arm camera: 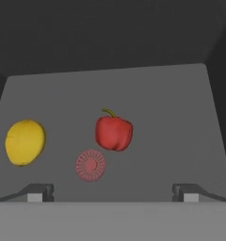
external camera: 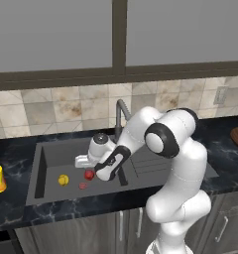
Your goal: Remove the lemon and bell pepper from the sink. Then move the bowl and cup from the counter to the sink for washing.
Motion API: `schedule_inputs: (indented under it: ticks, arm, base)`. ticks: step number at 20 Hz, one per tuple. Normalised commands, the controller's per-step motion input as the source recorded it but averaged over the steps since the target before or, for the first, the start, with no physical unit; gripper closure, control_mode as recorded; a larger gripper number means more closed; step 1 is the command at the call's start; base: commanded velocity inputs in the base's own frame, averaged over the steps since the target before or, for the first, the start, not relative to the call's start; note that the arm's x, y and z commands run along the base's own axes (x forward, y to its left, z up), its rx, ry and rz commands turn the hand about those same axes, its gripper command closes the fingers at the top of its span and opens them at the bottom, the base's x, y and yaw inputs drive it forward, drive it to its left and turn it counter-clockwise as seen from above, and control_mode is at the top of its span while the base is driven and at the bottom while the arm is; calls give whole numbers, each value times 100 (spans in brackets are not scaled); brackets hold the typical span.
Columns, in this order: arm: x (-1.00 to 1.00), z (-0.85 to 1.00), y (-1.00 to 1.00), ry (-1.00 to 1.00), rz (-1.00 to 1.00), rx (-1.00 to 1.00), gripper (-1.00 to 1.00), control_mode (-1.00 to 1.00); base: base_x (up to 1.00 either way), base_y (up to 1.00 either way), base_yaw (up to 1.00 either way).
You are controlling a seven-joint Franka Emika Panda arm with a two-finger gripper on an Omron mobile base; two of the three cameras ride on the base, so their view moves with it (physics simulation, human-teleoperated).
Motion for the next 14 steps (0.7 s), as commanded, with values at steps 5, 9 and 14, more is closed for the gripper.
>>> schedule_inputs:
  ticks: [5,9,14]
  arm:
    - [14,-16,0,0,0,0,-100,-100]
    - [12,-16,0,0,0,0,-100,-100]
    - [7,-18,5,0,0,0,-100,-100]
  base:
    - [0,0,0]
    - [0,0,0]
    - [0,0,0]
